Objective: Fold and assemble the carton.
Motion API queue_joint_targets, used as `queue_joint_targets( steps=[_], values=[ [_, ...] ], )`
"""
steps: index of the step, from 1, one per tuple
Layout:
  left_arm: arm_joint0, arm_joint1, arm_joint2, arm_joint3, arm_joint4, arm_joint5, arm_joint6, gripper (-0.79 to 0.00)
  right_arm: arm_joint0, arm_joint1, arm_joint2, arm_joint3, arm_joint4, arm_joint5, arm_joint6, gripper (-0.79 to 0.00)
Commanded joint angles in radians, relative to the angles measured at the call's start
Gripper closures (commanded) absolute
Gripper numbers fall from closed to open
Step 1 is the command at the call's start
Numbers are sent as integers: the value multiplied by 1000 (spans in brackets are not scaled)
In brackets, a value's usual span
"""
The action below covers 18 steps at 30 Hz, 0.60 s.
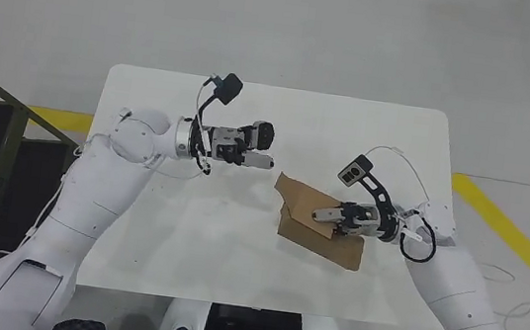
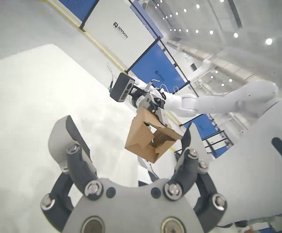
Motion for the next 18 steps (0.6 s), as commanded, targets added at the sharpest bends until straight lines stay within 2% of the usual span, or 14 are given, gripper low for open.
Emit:
queue_joint_targets(
  steps=[1,2,15,18],
  values=[
    [-11,23,21,17,69,-122,124,-785,6,3,-5,8,8,4,0,0],
    [-14,30,28,28,83,-153,155,-785,8,4,-6,13,15,3,0,0],
    [-14,30,28,28,83,-153,155,-785,8,4,-6,13,15,3,0,0],
    [-2,31,22,-4,140,-109,186,-785,8,4,-6,13,15,3,0,0]
  ],
)
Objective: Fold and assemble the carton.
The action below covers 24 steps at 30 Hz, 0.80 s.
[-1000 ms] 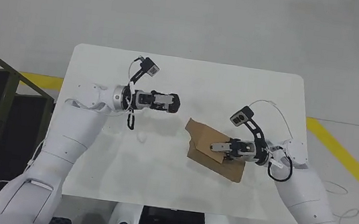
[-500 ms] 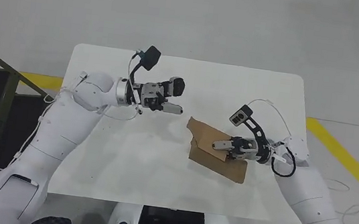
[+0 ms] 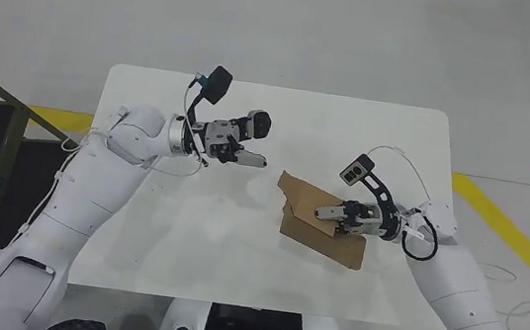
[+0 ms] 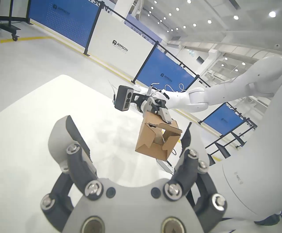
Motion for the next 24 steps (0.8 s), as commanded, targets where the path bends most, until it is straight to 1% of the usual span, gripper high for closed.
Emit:
queue_joint_targets(
  steps=[1,4,8,14,17,20,23,24],
  values=[
    [10,1,-2,-22,38,12,24,-785,0,0,0,0,0,0,0,0],
    [15,0,9,-33,76,-10,26,-785,-14,0,-4,-27,-19,12,-38,0],
    [8,-2,34,-30,115,-54,27,-785,-20,1,-4,-40,-48,30,-47,0],
    [3,-5,47,-72,150,-57,88,-785,-21,0,-7,-42,-65,40,-51,0],
    [2,-3,51,-80,171,-57,99,-785,-19,-2,-9,-40,-72,44,-52,0],
    [-8,1,57,-73,213,-57,77,-785,-16,-2,-9,-39,-82,47,-55,0],
    [-24,4,88,-68,239,-57,18,-785,-15,-2,-6,-41,-89,48,-58,0],
    [-29,5,92,-61,238,-57,14,-785,-15,-2,-4,-43,-90,49,-58,0]
  ],
)
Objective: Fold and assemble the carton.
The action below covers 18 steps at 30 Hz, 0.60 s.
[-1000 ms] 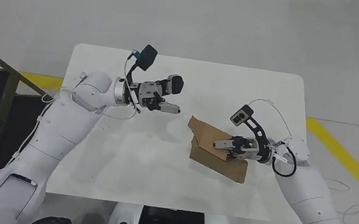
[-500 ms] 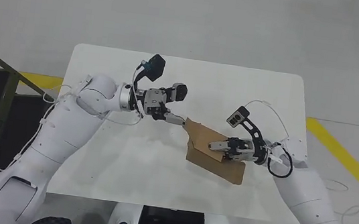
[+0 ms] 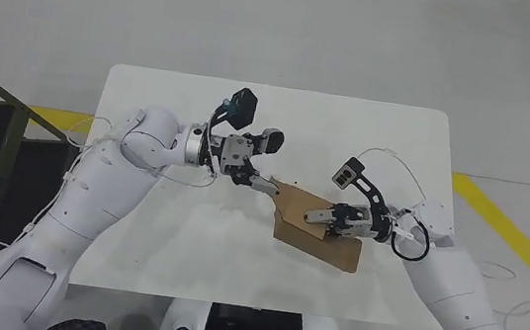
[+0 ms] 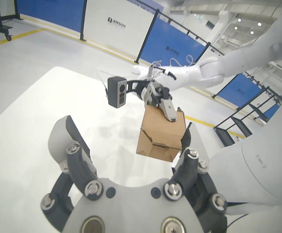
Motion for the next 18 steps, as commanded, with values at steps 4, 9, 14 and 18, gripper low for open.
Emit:
queue_joint_targets(
  steps=[4,9,14,18],
  values=[
    [-18,2,27,27,-14,0,-9,-785,-2,0,5,-2,-4,2,0,0],
    [-24,5,39,48,-20,0,5,-785,-8,-1,7,-8,2,2,6,0],
    [-24,7,48,80,-16,0,24,-785,-15,-2,9,-28,12,-1,17,0],
    [-25,5,71,94,-20,4,18,-785,-22,-1,13,-42,11,-1,15,0]
  ],
)
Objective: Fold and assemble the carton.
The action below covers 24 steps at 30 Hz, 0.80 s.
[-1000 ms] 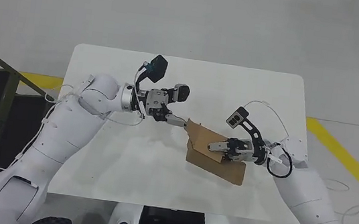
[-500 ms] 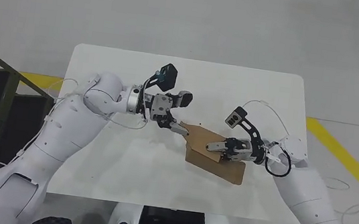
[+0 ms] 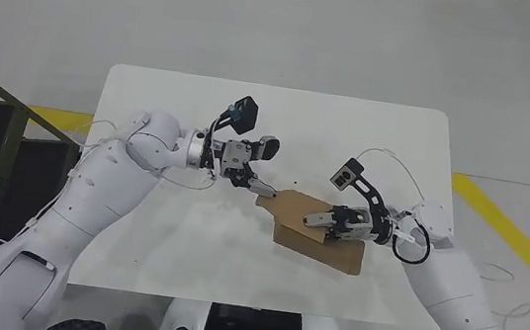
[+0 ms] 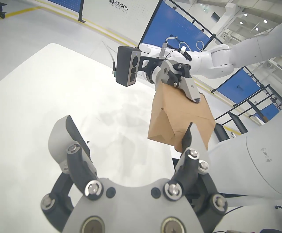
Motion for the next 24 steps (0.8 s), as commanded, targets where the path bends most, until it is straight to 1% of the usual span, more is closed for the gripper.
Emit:
queue_joint_targets(
  steps=[1,8,17,24],
  values=[
    [0,-1,14,4,-7,2,-5,-785,-4,0,2,-6,-2,1,-3,0],
    [-5,-2,49,7,-30,-3,-15,-785,-11,0,6,-26,-7,7,-11,0],
    [-11,-1,66,8,-47,-3,-5,-785,-16,0,11,-37,0,14,-10,0],
    [-7,2,90,8,-42,-3,-24,-785,-15,-3,12,-31,15,19,-6,0]
  ],
)
